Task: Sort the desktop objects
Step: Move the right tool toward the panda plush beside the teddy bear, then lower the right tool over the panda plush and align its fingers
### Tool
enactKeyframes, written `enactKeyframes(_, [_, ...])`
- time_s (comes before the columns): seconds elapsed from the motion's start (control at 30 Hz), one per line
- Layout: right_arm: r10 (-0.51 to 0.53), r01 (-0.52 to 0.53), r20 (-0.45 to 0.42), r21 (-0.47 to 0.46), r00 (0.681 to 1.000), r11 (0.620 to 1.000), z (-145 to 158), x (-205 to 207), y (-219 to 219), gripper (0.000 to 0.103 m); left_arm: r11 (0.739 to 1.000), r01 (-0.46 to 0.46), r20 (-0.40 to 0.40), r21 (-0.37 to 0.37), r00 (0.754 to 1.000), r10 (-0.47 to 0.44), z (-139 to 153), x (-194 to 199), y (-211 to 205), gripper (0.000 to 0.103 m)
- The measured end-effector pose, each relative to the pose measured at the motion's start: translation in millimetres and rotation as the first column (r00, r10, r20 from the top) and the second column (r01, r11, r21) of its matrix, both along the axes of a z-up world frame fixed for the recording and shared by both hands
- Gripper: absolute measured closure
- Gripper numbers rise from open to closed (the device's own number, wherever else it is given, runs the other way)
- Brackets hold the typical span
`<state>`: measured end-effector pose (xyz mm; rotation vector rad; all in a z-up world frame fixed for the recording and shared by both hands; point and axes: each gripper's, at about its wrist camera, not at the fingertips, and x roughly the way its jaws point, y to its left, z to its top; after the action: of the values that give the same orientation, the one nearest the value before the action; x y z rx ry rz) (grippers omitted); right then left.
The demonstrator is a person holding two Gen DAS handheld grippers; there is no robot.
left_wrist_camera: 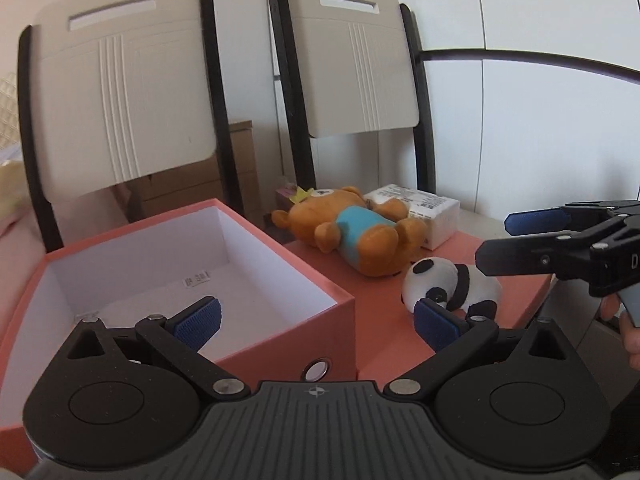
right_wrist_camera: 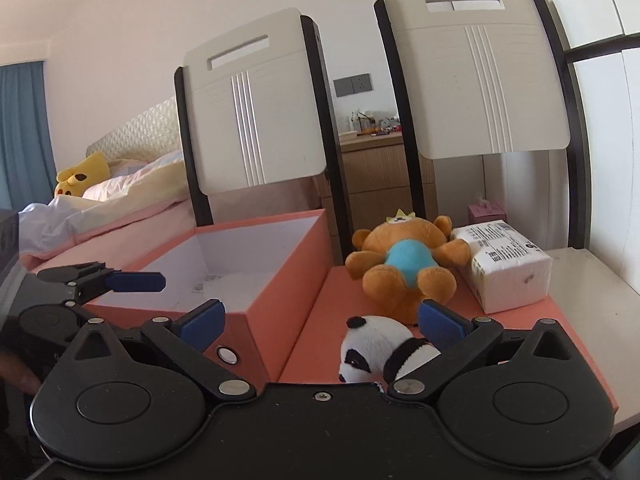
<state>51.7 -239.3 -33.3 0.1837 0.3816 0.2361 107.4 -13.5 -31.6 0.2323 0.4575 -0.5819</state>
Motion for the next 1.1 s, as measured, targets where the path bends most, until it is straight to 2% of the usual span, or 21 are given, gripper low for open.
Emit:
enactKeyframes(0.13, [-0.013, 0.013, -0.02, 0.009, 1.0, 1.0, -3.0, 5.0, -0.6, 0.001, 1.0, 0.021, -0.071, 0.023, 0.997, -0.019, -8.8, 22.5, -4.0, 0.0])
enactKeyframes(0.33, [0.033, -0.033, -0.029, 0.018, 0.999, 0.999, -2.8, 10.3, 8.3, 0.001, 0.995, 0.06, -0.188, -0.084, 0.979, -0.075, -10.5, 52.3, 0.7, 0.0])
enactKeyframes(0.47, [0.025, -0.025, -0.02, 0.003, 0.999, 1.0, -3.3, 13.1, 13.3, 0.001, 0.99, 0.09, -0.221, -0.11, 0.969, -0.112, -17.3, 59.7, 4.6, 0.0])
enactKeyframes(0.57, [0.028, -0.028, -0.045, -0.007, 0.999, 1.0, -6.8, 15.4, 16.8, 0.001, 0.985, 0.122, -0.263, -0.12, 0.953, -0.15, -21.5, 60.4, 5.8, 0.0])
enactKeyframes(0.8, [-0.003, 0.002, -0.069, -0.012, 0.998, 1.0, -11.7, 17.2, 19.7, 0.001, 0.978, 0.179, -0.278, -0.106, 0.939, -0.202, -18.8, 55.5, 4.3, 0.0])
enactKeyframes(0.97, [-0.027, 0.027, -0.078, -0.004, 0.997, 1.0, -13.5, 17.3, 17.1, 0.001, 0.976, 0.21, -0.283, -0.058, 0.934, -0.217, -17.9, 47.5, 4.1, 0.0])
enactKeyframes(1.1, [-0.042, 0.042, -0.086, -0.002, 0.995, 0.999, -14.9, 15.7, 13.4, 0.001, 0.97, 0.237, -0.294, -0.058, 0.924, -0.243, -17.1, 42.8, 7.9, 0.0])
